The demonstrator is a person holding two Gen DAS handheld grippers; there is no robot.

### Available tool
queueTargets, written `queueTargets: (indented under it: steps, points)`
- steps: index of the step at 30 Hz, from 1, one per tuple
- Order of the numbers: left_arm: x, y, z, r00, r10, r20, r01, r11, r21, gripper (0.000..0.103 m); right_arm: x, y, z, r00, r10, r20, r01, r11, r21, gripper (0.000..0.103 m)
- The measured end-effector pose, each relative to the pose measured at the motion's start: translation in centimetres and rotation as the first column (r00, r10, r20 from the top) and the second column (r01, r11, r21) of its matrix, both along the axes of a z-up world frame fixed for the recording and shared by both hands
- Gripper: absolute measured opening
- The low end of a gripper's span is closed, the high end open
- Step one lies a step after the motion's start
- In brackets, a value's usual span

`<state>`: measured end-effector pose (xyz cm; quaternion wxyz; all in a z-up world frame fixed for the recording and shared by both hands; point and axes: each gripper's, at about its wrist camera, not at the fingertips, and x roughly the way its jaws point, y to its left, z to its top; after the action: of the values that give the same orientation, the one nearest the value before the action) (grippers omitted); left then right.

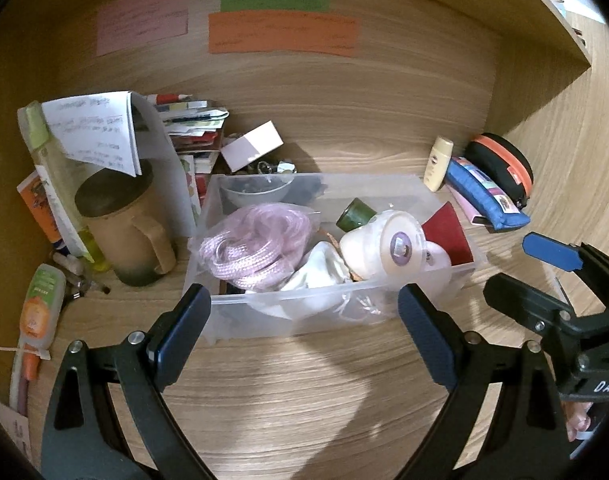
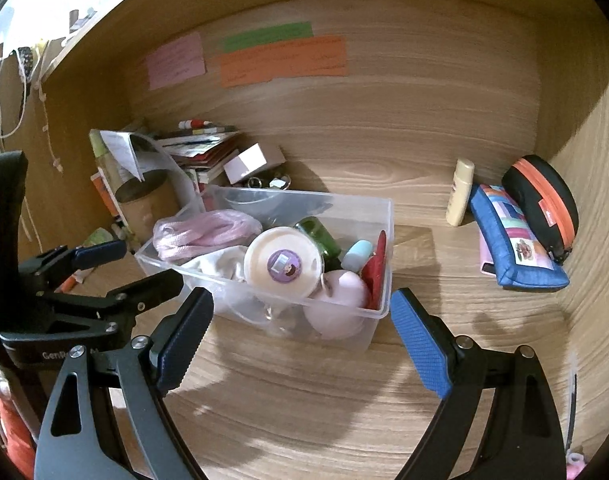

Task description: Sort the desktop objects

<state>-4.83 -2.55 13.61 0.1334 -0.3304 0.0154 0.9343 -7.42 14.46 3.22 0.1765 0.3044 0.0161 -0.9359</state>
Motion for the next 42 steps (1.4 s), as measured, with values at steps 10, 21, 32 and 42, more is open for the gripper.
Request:
queueTargets:
  steps: [10, 21, 32, 42]
  points:
    - [-0.2, -0.6, -0.2, 1.0, 0.019, 0.009, -0.019, 1.0, 0.014, 0.096, 0.2, -0.7, -0.1, 1.0, 0.015, -0.008, -0.015, 1.0, 0.025, 0.089]
    - [-0.3, -0.5, -0.5, 0.999, 0.03, 0.017, -0.03, 1.0, 0.003, 0.096, 0.1, -0.6, -0.2, 1.0, 0.016, 0.003, -0.016, 1.0, 0.024, 0.089]
    - [-0.2, -0.7, -0.4, 0.999, 0.034, 0.014, -0.034, 0.999, 0.009, 0.096, -0.1, -0.1, -0.5, 1.0, 0.007, 0.02, -0.007, 1.0, 0.019, 0.089]
    - [0.4, -0.3, -0.3, 0.999, 0.05, -0.011, -0.051, 0.999, -0.019, 0.096, -0.4, 0.4, -0.8, 0.999, -0.005, 0.034, 0.005, 1.0, 0.017, 0.089]
